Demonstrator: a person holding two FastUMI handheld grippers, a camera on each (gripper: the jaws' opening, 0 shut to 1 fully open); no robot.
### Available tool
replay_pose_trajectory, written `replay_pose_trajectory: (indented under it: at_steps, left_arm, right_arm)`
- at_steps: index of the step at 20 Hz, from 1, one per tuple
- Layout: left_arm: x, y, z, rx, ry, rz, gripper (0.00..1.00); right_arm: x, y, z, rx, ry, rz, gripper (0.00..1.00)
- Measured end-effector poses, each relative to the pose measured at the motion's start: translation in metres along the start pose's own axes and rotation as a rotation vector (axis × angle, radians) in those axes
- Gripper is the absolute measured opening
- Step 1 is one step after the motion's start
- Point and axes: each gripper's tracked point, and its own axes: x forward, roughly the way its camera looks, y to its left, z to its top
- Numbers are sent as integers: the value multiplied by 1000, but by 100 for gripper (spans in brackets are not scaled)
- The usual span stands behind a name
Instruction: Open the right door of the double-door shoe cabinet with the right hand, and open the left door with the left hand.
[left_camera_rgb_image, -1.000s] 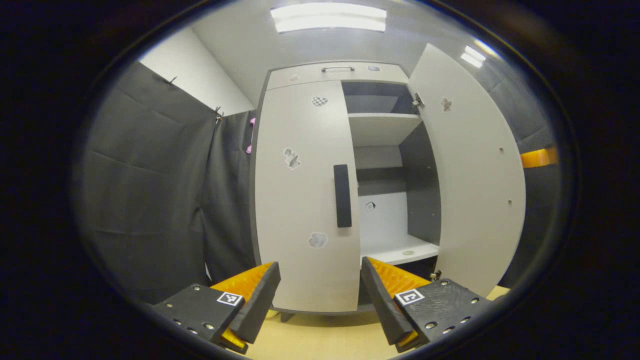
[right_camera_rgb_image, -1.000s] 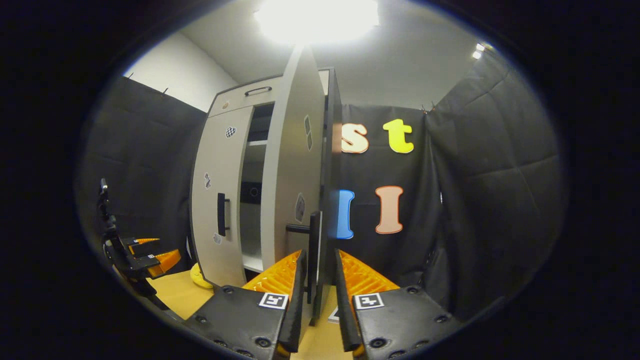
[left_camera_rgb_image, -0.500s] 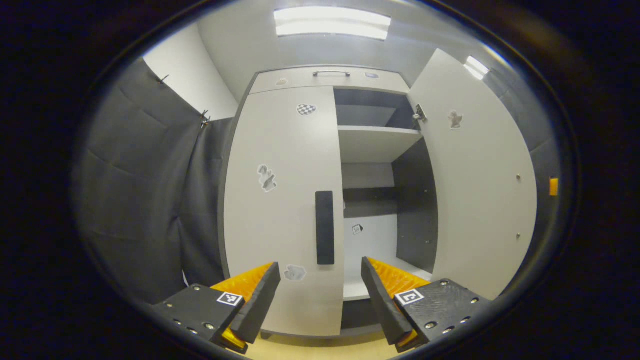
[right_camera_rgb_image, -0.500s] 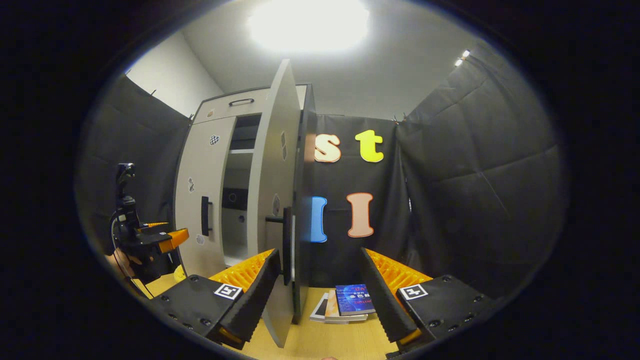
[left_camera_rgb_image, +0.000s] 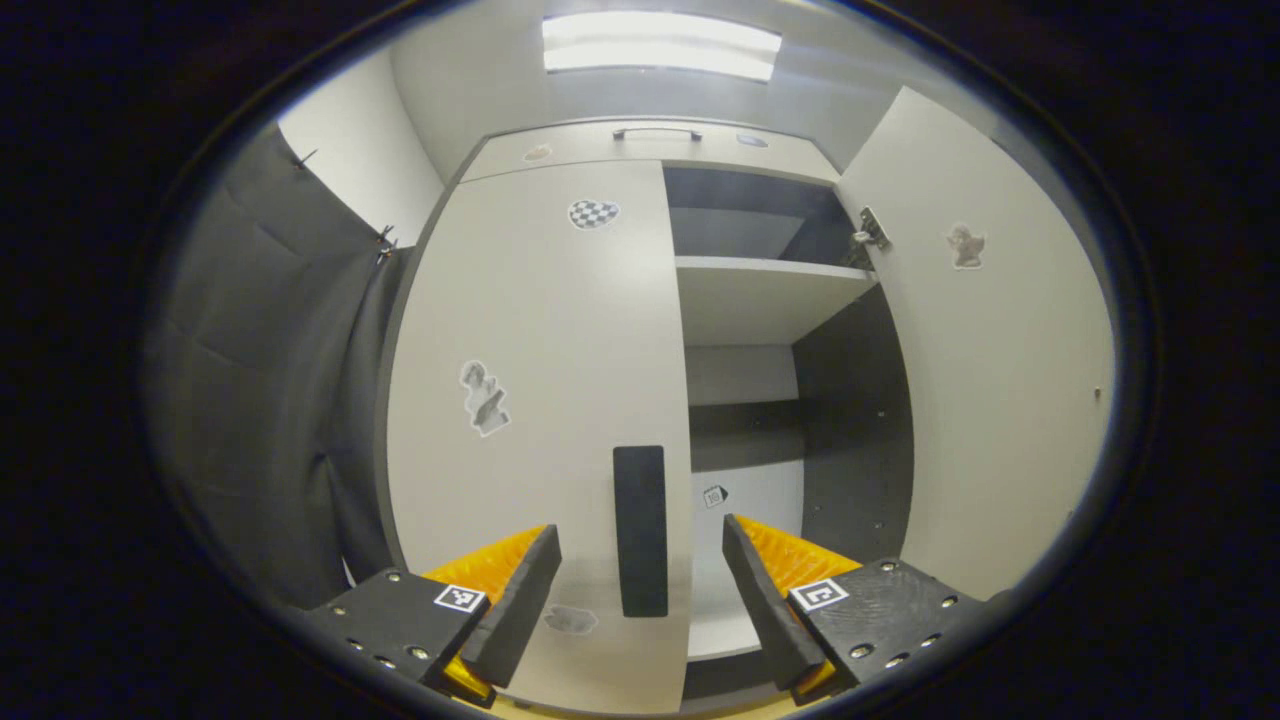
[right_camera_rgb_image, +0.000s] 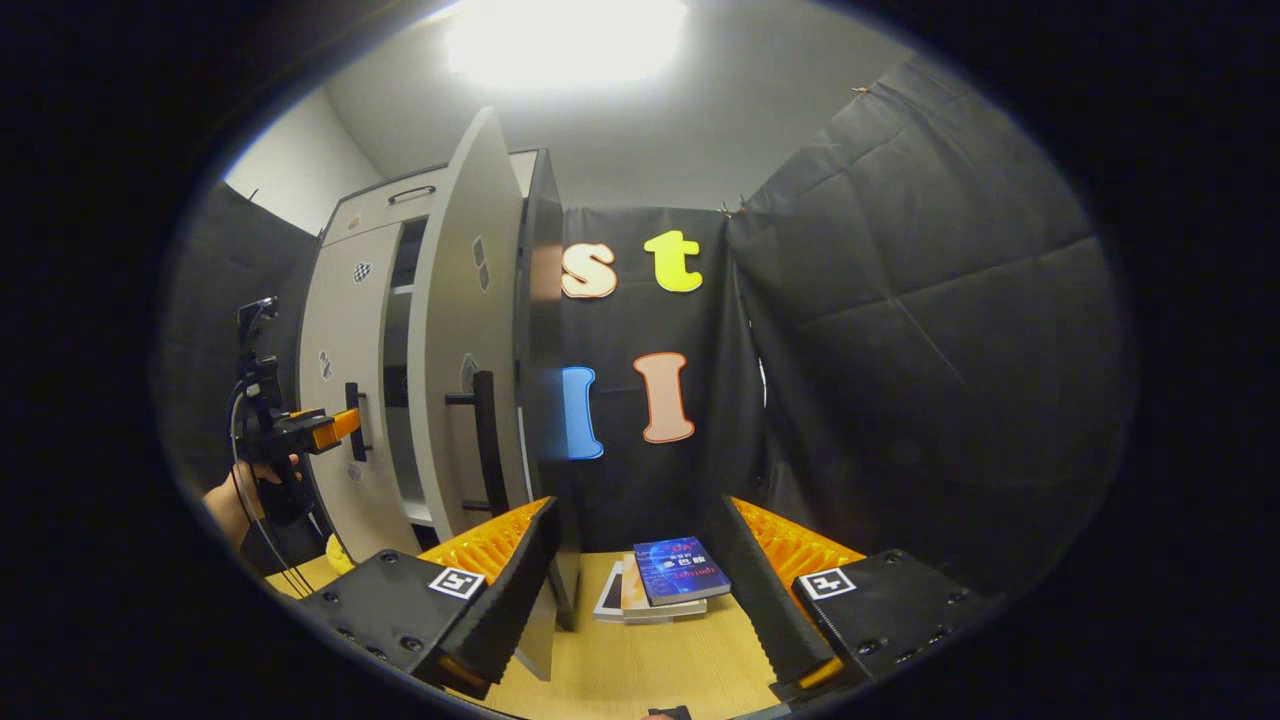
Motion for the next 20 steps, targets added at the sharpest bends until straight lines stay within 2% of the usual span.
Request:
replay_pose_trajectory:
  at_steps: [5,12,13,14,16,17,18,20]
  left_arm:
    - [24,-3,-8,3,37,-11,93]
    - [36,5,-18,30,91,13,93]
    - [37,3,-21,29,99,10,83]
    - [38,1,-22,24,109,4,78]
    - [44,2,-25,17,123,-4,77]
    - [47,7,-25,20,120,21,77]
    - [49,9,-25,12,125,31,48]
    - [53,7,-34,-22,130,13,40]
  right_arm:
    - [-1,-15,-12,8,38,-36,96]
    - [5,-24,-26,21,70,-58,98]
    - [5,-26,-28,27,73,-58,98]
    - [5,-28,-29,31,75,-60,98]
    - [5,-32,-31,38,78,-67,98]
    - [5,-33,-31,41,79,-69,98]
    - [6,-35,-31,42,80,-74,98]
    - [5,-40,-31,39,77,-83,98]
